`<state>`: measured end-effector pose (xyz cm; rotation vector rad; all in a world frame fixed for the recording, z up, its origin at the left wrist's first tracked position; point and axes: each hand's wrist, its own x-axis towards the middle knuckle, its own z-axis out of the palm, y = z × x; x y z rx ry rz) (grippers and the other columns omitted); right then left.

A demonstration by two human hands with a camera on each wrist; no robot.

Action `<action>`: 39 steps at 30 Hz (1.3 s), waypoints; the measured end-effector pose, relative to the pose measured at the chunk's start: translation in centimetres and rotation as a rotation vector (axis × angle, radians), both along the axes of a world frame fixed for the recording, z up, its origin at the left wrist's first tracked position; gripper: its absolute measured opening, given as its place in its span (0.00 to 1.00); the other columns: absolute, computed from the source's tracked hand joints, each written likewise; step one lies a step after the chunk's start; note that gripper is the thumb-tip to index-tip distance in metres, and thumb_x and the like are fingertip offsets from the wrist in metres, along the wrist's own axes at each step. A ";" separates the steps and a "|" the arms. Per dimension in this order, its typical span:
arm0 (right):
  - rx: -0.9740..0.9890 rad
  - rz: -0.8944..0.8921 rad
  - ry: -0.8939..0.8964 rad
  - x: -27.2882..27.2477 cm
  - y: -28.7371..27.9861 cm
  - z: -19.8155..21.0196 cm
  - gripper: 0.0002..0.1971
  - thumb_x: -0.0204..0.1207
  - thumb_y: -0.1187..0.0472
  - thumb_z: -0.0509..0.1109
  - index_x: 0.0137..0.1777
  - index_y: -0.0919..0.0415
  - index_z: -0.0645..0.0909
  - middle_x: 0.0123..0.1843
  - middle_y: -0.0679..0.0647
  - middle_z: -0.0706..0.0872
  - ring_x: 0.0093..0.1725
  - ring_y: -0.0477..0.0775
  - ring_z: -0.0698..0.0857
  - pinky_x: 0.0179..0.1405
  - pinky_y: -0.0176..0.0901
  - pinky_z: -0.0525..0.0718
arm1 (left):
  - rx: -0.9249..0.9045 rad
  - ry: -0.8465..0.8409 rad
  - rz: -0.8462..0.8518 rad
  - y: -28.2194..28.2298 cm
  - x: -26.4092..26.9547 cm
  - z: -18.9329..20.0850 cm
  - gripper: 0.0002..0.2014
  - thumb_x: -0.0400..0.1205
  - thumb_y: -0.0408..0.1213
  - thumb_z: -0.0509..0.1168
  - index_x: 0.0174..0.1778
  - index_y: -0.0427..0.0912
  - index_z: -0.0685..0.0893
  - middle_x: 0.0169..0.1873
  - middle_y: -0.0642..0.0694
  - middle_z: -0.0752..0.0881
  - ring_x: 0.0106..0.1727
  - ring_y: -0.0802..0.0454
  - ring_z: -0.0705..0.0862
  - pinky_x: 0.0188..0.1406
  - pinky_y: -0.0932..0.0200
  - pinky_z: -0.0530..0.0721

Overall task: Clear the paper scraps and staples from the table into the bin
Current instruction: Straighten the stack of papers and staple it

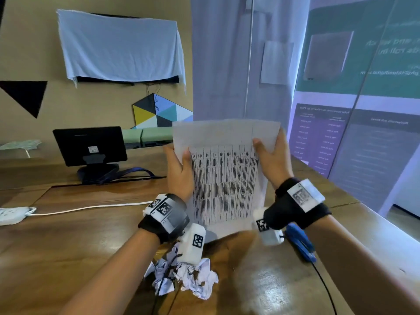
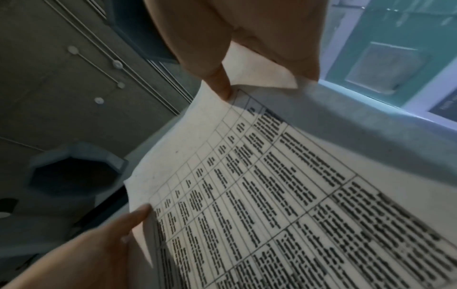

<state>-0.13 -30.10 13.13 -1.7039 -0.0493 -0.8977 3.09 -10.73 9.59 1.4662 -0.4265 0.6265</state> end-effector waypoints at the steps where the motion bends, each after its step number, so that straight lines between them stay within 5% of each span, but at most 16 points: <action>1: 0.004 0.008 0.060 0.1 0.0 -1.1 0.16 0.78 0.61 0.67 0.62 0.61 0.68 0.53 0.53 0.83 0.55 0.55 0.84 0.51 0.44 0.84 | 0.010 0.087 -0.018 0.0 0.0 -0.6 0.07 0.86 0.33 0.53 0.59 0.41 0.63 0.50 0.51 0.78 0.46 0.66 0.79 0.38 0.82 0.77; 4: 0.006 0.069 0.217 0.3 -0.3 -3.6 0.14 0.80 0.65 0.64 0.61 0.64 0.65 0.53 0.54 0.81 0.55 0.57 0.83 0.44 0.35 0.81 | 0.089 0.230 -0.051 0.2 0.1 -1.8 0.11 0.83 0.23 0.53 0.57 0.40 0.62 0.55 0.46 0.77 0.46 0.60 0.78 0.32 0.85 0.75; 8: -0.031 0.068 0.196 0.2 -0.3 -2.8 0.12 0.80 0.69 0.63 0.60 0.63 0.67 0.49 0.45 0.80 0.47 0.39 0.81 0.36 0.24 0.81 | 0.110 0.205 -0.052 0.9 0.5 -1.2 0.13 0.81 0.18 0.51 0.58 0.37 0.63 0.53 0.46 0.76 0.53 0.53 0.78 0.49 0.69 0.77; 11: -0.012 0.043 0.140 0.1 -0.1 -2.8 0.13 0.80 0.68 0.64 0.61 0.64 0.67 0.49 0.47 0.81 0.47 0.40 0.82 0.43 0.31 0.82 | 0.098 0.194 -0.067 1.1 0.6 -1.3 0.14 0.82 0.21 0.54 0.60 0.37 0.63 0.57 0.44 0.77 0.57 0.52 0.78 0.60 0.58 0.76; 16: -0.040 0.053 0.347 -0.6 0.5 -6.7 0.14 0.80 0.66 0.63 0.63 0.63 0.65 0.59 0.59 0.82 0.58 0.59 0.83 0.56 0.53 0.84 | 0.225 0.292 -0.107 1.0 0.1 -4.2 0.20 0.82 0.23 0.57 0.69 0.34 0.60 0.60 0.50 0.75 0.63 0.55 0.75 0.65 0.61 0.70; 22: -0.035 -0.014 0.231 -0.8 1.5 -5.8 0.10 0.82 0.68 0.60 0.60 0.65 0.64 0.45 0.44 0.77 0.43 0.41 0.80 0.37 0.29 0.80 | 0.148 0.212 -0.070 0.5 0.3 -3.2 0.12 0.84 0.23 0.52 0.58 0.42 0.62 0.52 0.52 0.77 0.51 0.62 0.78 0.47 0.76 0.73; 26: 0.016 -0.012 0.331 -1.3 1.6 -8.3 0.16 0.81 0.68 0.60 0.67 0.66 0.63 0.54 0.54 0.81 0.51 0.54 0.81 0.52 0.47 0.79 | 0.156 0.285 -0.065 0.5 -0.4 -5.8 0.10 0.85 0.26 0.51 0.59 0.42 0.63 0.56 0.48 0.77 0.57 0.52 0.78 0.57 0.62 0.73; 30: 0.063 0.005 0.427 -1.0 1.1 -10.3 0.21 0.81 0.66 0.61 0.72 0.64 0.62 0.64 0.61 0.81 0.63 0.61 0.81 0.67 0.61 0.78 | 0.183 0.332 -0.063 0.7 -0.9 -7.3 0.06 0.87 0.29 0.50 0.59 0.38 0.63 0.51 0.51 0.78 0.54 0.55 0.78 0.58 0.59 0.74; 34: 0.008 0.055 0.427 -0.6 0.2 -9.7 0.11 0.80 0.68 0.61 0.59 0.58 0.68 0.53 0.50 0.82 0.57 0.56 0.82 0.63 0.57 0.81 | 0.122 0.292 -0.052 0.9 -0.3 -4.6 0.07 0.86 0.34 0.54 0.59 0.39 0.65 0.48 0.51 0.79 0.48 0.56 0.80 0.48 0.65 0.78; 36: -0.043 0.075 0.450 -0.7 -0.3 -9.5 0.12 0.80 0.67 0.62 0.59 0.56 0.67 0.54 0.50 0.81 0.58 0.56 0.82 0.62 0.56 0.81 | 0.106 0.250 -0.046 0.9 0.0 -3.2 0.07 0.86 0.34 0.55 0.57 0.39 0.64 0.44 0.53 0.79 0.44 0.61 0.80 0.37 0.78 0.78; 39: -0.186 0.094 0.591 -0.6 -1.8 -9.5 0.16 0.77 0.65 0.67 0.61 0.59 0.67 0.56 0.53 0.82 0.56 0.56 0.83 0.55 0.51 0.82 | 0.093 0.220 -0.050 0.9 0.2 -2.0 0.07 0.85 0.32 0.56 0.55 0.39 0.64 0.42 0.56 0.78 0.41 0.66 0.78 0.28 0.83 0.76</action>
